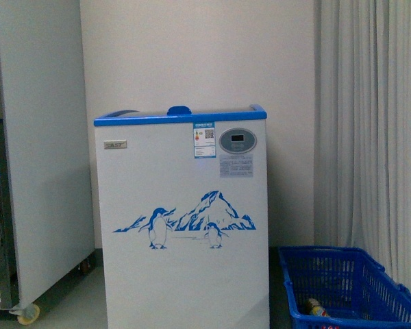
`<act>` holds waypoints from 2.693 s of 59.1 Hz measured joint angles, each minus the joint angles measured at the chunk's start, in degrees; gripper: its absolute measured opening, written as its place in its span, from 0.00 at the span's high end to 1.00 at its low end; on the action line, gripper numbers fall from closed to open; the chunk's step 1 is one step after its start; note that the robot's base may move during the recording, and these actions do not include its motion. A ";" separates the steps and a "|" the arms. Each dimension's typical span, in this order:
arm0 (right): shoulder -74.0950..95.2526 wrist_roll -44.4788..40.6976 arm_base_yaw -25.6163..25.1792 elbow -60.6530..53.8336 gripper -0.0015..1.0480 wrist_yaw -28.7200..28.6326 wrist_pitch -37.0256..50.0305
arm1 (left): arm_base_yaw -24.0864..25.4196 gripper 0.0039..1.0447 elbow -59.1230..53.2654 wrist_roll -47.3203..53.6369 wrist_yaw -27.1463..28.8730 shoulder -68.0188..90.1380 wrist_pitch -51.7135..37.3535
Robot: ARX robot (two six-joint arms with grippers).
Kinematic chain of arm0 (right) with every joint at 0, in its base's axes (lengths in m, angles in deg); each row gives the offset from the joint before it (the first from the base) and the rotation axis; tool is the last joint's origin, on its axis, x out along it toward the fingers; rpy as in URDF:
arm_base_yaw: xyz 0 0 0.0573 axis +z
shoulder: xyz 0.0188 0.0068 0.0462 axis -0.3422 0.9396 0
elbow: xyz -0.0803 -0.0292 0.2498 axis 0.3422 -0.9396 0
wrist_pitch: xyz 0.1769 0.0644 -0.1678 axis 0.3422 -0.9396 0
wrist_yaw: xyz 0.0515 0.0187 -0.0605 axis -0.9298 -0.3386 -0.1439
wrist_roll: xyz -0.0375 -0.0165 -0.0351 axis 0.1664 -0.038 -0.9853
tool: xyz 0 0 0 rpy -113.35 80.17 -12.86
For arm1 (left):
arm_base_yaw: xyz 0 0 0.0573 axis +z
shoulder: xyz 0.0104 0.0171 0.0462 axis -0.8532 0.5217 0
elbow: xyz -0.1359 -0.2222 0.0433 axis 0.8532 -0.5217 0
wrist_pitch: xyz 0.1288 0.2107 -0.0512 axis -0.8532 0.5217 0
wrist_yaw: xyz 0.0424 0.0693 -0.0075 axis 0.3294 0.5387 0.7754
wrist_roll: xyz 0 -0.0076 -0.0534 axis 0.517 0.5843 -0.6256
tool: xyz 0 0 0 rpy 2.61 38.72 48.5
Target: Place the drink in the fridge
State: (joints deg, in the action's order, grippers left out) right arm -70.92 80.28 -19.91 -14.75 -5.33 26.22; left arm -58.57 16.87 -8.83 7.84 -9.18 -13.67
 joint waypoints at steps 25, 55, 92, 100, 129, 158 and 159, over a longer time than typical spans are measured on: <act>0.00 0.00 0.00 0.00 0.07 0.00 0.00 | 0.00 0.08 0.00 0.00 0.00 0.00 0.00; 0.00 0.00 0.00 0.00 0.07 0.00 0.00 | 0.00 0.08 0.00 0.00 0.00 0.00 0.00; 0.00 0.00 0.00 0.00 0.07 0.00 0.00 | 0.02 0.08 0.00 -0.02 0.00 0.00 0.00; 0.00 0.00 0.00 0.00 0.07 0.00 0.00 | 0.00 0.08 0.00 0.00 0.00 0.00 0.00; 0.02 0.00 0.00 0.00 0.07 0.00 0.00 | 0.00 0.08 0.00 0.00 -0.04 0.00 0.00; 0.00 0.00 0.00 -0.02 0.07 -0.02 0.00 | 0.00 0.08 0.00 0.00 0.00 0.00 0.00; 0.00 0.00 0.00 0.00 0.07 0.00 0.00 | 0.00 0.08 0.00 0.00 0.00 0.00 0.00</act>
State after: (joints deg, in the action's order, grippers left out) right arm -70.92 80.28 -19.91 -14.75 -5.33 26.22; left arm -58.57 16.87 -8.83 7.84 -9.18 -13.67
